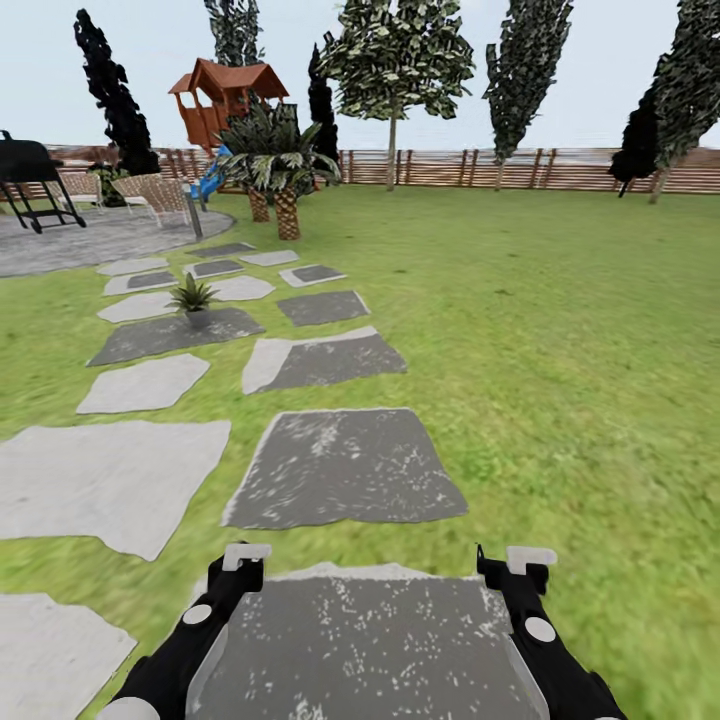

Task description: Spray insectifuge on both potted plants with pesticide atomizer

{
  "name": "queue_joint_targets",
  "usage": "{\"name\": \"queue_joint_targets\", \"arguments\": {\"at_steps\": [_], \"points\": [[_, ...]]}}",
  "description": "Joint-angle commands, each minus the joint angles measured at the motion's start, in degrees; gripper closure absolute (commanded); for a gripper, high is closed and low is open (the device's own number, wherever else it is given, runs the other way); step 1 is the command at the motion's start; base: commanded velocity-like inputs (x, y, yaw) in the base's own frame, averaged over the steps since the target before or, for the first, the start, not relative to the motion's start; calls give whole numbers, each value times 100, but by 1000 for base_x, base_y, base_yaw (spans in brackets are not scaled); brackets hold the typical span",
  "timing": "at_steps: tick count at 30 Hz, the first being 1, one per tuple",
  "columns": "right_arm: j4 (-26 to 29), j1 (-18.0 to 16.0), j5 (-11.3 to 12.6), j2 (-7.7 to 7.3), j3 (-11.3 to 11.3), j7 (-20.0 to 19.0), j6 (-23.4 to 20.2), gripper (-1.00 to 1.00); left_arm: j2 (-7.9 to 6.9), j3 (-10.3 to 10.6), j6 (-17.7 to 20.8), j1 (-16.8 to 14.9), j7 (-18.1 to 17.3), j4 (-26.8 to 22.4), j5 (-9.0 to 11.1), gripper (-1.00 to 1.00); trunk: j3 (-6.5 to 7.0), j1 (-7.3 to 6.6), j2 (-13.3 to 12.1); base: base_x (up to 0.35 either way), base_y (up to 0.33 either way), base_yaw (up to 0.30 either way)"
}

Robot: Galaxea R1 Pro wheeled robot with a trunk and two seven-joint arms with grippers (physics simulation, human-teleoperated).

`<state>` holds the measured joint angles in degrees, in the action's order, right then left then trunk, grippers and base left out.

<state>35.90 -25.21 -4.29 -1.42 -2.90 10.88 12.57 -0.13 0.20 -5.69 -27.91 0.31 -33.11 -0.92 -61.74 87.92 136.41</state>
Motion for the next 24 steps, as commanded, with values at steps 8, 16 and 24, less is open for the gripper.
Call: {"name": "queue_joint_targets", "arguments": {"at_steps": [8, 16, 24], "points": [[5, -2, -46, 1, -9, 19, 13, -100, 4, 7, -20, 2, 2, 15, -6, 100, -2, 2, 1, 272, 204, 8], [5, -2, -46, 1, -9, 19, 16, -100, 4, 7, -20, 5, -4, 18, -5, 100, -2, 2, 1, 274, 203, 0], [5, -2, -46, 1, -9, 19, 13, -100, 1, 3, -20, 5, 0, 15, -5, 100, -2, 2, 1, 287, 175, 159]]}}
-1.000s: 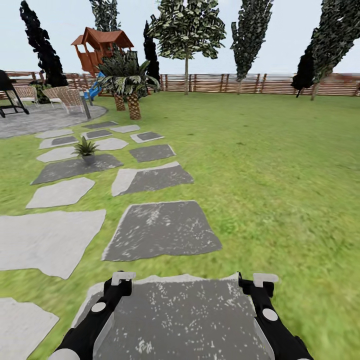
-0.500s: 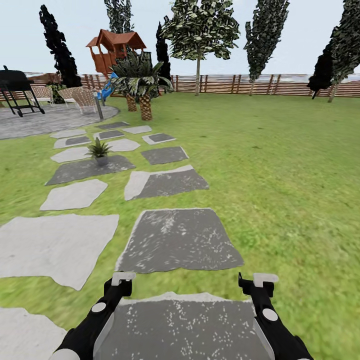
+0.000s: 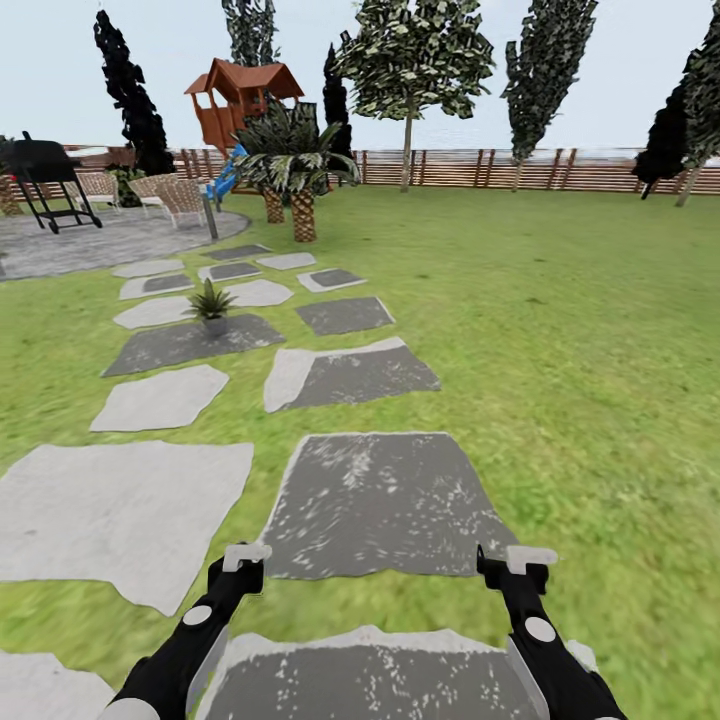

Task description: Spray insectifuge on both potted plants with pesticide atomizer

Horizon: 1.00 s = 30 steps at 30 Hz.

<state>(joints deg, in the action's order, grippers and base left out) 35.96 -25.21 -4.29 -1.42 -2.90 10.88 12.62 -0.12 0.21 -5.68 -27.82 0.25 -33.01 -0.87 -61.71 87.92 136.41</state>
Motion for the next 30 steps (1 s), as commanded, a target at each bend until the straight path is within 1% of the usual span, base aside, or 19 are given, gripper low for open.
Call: {"name": "queue_joint_targets", "arguments": {"at_steps": [1, 30], "points": [[-1, -1, -45, 1, -9, 19, 8, -100, 0, 1, -20, -4, 7, 6, -9, 100, -5, 2, 1, 293, 155, 268], [-1, -1, -45, 1, -9, 19, 7, -100, -4, 2, -20, -4, 3, 5, -12, 100, -5, 2, 1, 300, 138, 276]]}}
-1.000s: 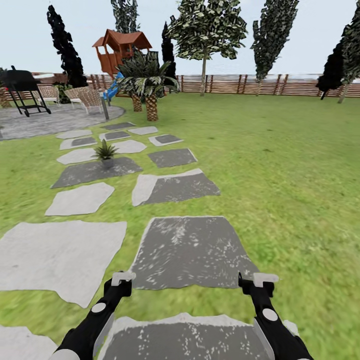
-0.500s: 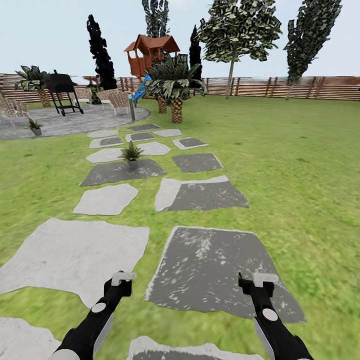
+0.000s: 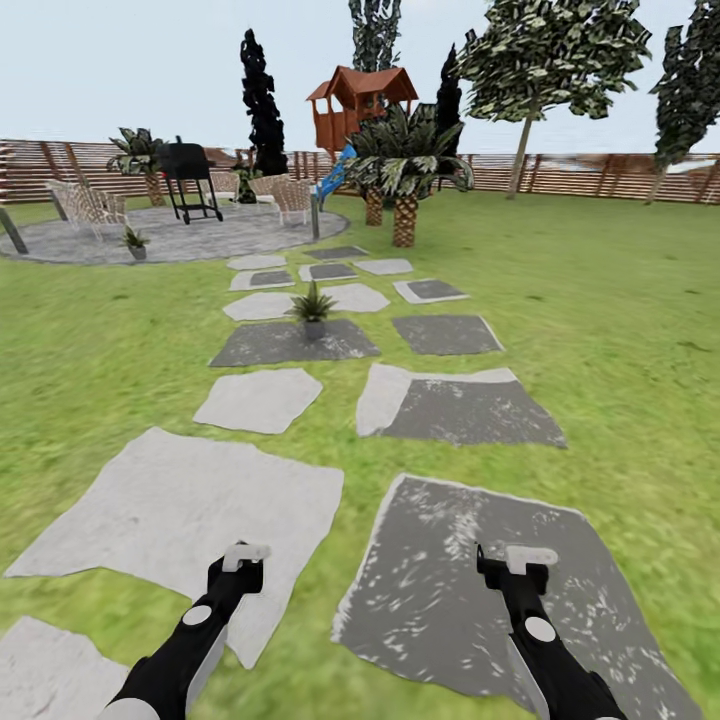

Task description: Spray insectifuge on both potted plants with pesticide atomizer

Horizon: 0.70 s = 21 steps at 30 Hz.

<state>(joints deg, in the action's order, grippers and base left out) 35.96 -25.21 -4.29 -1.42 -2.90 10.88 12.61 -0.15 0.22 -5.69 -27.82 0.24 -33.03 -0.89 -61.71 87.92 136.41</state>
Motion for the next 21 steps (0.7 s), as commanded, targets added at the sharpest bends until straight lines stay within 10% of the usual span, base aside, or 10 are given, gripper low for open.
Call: {"name": "queue_joint_targets", "arguments": {"at_steps": [1, 21], "points": [[-1, -1, -45, 1, -9, 20, 8, -100, -2, 2, -20, -4, 5, 7, -11, 100, -5, 2, 1, 305, 125, 276], [-1, -1, -45, 1, -9, 20, 10, -100, 6, 4, -20, -4, 2, 7, -8, 100, -5, 2, 1, 305, 169, 175]]}}
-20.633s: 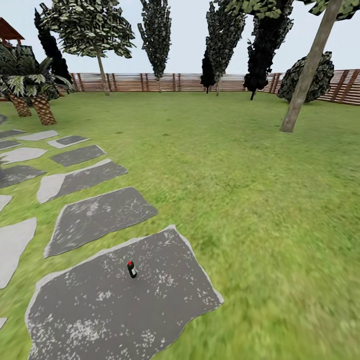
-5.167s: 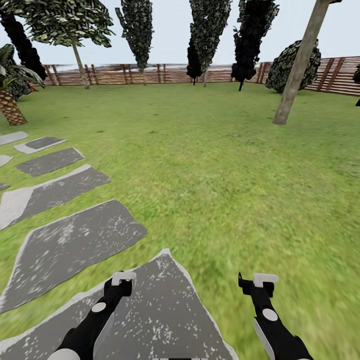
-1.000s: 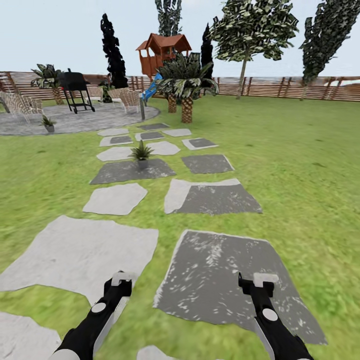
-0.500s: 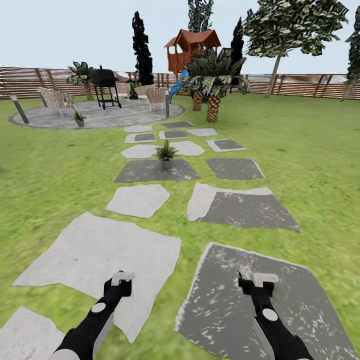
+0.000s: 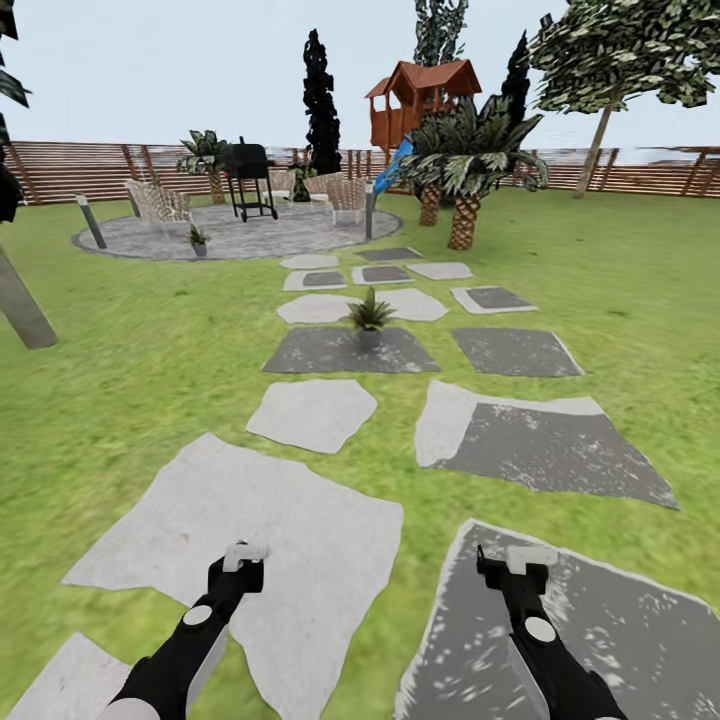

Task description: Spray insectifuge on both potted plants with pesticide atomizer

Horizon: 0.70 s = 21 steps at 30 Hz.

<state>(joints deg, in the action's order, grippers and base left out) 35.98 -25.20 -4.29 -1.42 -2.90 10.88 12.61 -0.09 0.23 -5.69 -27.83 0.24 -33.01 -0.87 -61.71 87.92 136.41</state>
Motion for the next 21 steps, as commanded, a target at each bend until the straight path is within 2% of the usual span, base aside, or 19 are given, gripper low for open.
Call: {"name": "queue_joint_targets", "arguments": {"at_steps": [1, 21], "points": [[-3, -3, -45, 2, -9, 19, 9, -100, 0, 3, -20, -3, 2, 5, -9, 100, -5, 2, 1, 305, 186, 1], [-3, -3, -45, 2, -9, 19, 12, -100, -5, 3, -20, -3, 3, 5, -17, 100, -5, 2, 1, 306, 169, 0]]}}
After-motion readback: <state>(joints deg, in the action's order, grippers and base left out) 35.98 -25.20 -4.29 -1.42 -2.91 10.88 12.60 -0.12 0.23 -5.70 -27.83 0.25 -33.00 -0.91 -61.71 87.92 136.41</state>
